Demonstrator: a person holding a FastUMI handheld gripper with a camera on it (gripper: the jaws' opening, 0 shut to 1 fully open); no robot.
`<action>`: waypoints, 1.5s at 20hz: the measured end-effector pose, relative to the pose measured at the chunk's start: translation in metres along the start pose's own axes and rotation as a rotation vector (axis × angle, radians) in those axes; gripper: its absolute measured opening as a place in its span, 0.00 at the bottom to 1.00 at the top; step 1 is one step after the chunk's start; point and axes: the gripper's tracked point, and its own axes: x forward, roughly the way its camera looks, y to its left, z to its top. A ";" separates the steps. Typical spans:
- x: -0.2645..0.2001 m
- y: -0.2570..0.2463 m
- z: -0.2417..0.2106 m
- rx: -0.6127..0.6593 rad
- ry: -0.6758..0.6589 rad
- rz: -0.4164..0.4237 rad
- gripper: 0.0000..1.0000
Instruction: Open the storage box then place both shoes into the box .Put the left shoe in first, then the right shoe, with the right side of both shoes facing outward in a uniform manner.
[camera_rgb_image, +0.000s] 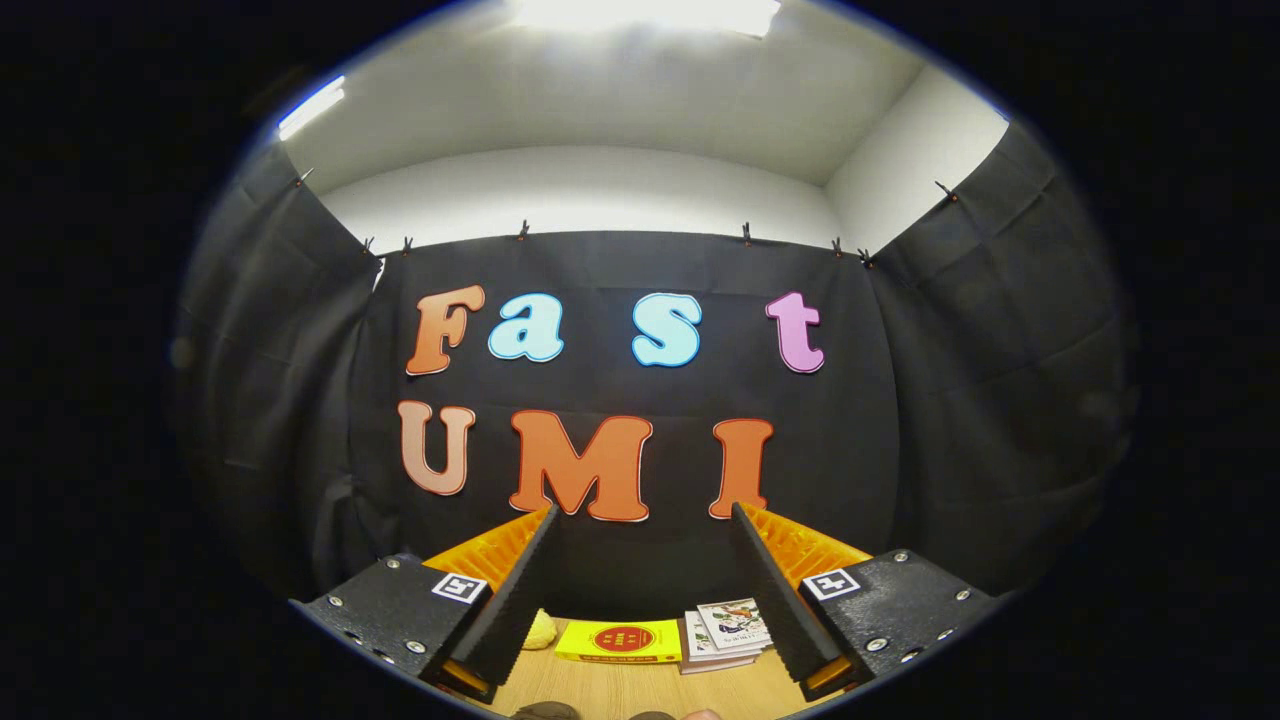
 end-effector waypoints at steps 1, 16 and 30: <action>0.001 0.000 -0.002 0.004 0.002 0.003 0.99; 0.005 0.041 -0.084 0.140 0.173 0.167 0.99; -0.041 0.141 -0.245 0.272 0.652 0.435 0.98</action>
